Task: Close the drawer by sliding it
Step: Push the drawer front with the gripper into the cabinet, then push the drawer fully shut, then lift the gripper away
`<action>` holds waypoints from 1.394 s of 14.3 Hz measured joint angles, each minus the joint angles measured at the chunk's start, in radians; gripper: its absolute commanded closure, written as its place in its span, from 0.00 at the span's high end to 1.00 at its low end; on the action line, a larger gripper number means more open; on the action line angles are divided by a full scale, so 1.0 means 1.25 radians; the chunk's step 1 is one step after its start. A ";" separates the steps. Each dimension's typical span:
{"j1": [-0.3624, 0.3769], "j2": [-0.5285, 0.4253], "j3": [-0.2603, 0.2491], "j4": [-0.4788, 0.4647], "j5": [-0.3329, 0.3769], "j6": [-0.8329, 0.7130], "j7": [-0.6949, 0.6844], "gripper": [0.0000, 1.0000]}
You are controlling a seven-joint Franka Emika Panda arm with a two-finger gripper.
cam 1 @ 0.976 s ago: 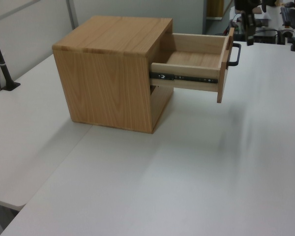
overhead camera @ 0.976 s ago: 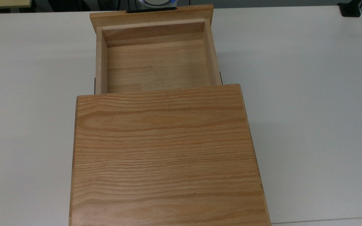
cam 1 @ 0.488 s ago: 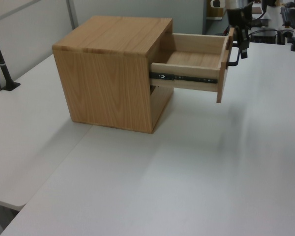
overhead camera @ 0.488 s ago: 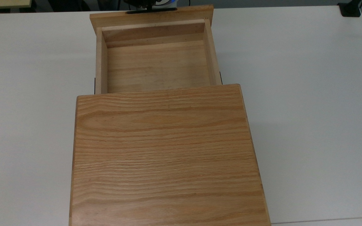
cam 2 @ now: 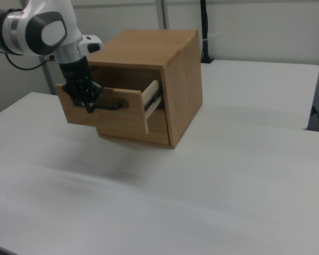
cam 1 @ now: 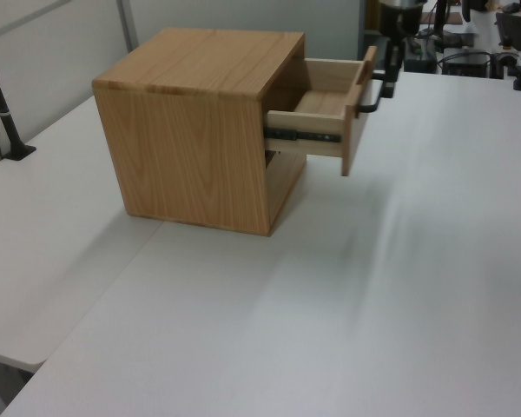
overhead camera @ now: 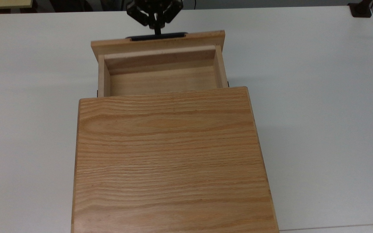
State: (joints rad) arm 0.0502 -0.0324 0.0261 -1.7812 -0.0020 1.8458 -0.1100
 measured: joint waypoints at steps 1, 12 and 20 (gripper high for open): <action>0.001 0.015 0.000 0.004 0.000 0.025 0.018 0.00; 0.027 0.192 0.000 0.126 -0.025 0.264 0.187 0.00; 0.029 0.232 0.000 0.157 -0.034 0.320 0.220 0.15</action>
State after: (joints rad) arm 0.0859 0.2580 0.0263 -1.5855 -0.0444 2.2462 0.1656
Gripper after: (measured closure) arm 0.987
